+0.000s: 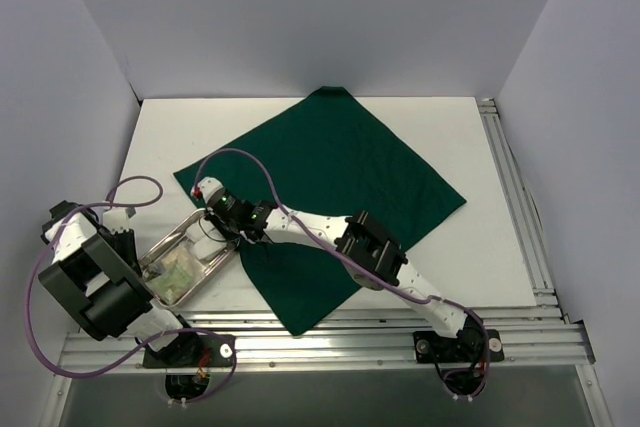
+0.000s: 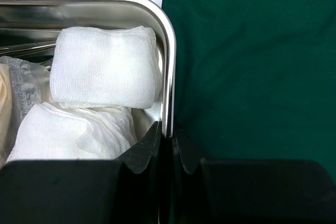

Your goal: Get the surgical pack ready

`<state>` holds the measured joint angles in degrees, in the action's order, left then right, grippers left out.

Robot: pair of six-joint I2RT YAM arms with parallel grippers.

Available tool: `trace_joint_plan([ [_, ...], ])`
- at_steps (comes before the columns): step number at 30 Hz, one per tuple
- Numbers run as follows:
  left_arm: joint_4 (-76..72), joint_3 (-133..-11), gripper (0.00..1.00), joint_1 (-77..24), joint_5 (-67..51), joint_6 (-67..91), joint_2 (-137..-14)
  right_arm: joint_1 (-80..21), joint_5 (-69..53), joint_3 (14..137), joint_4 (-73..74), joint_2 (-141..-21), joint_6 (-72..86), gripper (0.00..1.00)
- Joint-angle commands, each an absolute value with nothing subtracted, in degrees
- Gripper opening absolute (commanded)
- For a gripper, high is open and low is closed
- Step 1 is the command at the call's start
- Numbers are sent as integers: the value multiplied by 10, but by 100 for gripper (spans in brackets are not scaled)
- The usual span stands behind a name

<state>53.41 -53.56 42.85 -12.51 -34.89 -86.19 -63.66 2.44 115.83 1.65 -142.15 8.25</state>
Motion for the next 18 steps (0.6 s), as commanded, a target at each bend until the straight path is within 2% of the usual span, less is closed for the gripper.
trace_joint_plan([
  [1,546,-574,2,432,-115,-374,-867,-647,11,1208,21,-1412,102,0],
  [7,556,-594,2,432,-106,-380,-864,-650,7,1234,43,-1414,112,1],
  [9,558,-597,2,432,-101,-381,-864,-651,6,1235,40,-1414,113,9],
  [13,555,-598,2,434,-91,-388,-867,-652,-14,1237,34,-1425,117,11],
  [18,555,-598,2,438,-82,-394,-873,-654,-20,1245,33,-1441,120,20],
])
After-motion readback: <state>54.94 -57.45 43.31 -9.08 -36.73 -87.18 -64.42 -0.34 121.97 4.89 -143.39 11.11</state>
